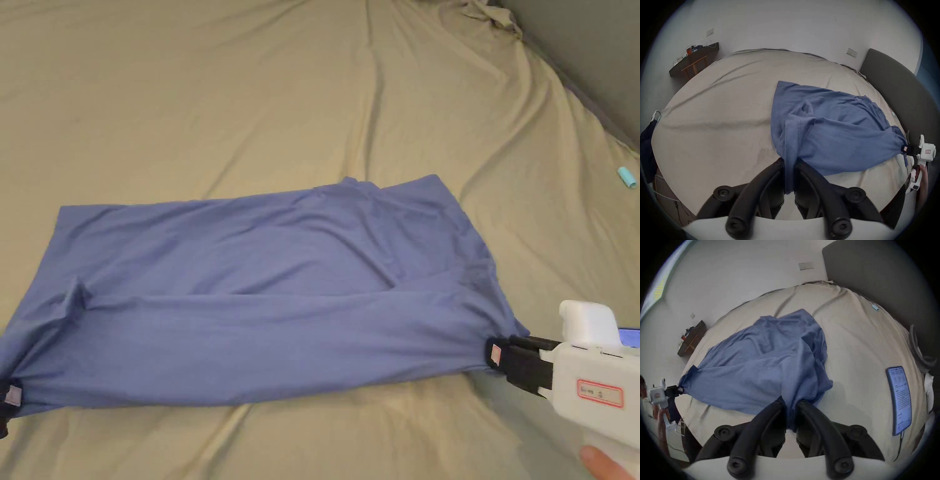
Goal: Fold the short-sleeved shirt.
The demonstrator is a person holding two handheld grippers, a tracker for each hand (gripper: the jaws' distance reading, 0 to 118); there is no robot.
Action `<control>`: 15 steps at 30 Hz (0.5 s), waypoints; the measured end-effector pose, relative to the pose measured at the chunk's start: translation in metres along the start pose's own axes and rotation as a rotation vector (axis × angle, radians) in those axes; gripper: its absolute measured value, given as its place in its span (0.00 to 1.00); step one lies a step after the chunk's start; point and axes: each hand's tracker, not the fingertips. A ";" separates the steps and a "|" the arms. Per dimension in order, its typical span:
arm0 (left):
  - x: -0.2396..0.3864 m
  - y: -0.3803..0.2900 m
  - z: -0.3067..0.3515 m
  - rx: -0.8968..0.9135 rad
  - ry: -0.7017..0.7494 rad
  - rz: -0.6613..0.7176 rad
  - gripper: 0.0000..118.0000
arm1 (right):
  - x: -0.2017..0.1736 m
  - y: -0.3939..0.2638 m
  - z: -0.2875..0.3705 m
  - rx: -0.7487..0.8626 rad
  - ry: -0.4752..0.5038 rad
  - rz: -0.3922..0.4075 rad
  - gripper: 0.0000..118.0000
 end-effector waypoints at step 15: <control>0.000 -0.055 -0.001 -0.155 0.056 -0.064 0.08 | 0.001 -0.042 0.019 -0.102 -0.057 0.061 0.13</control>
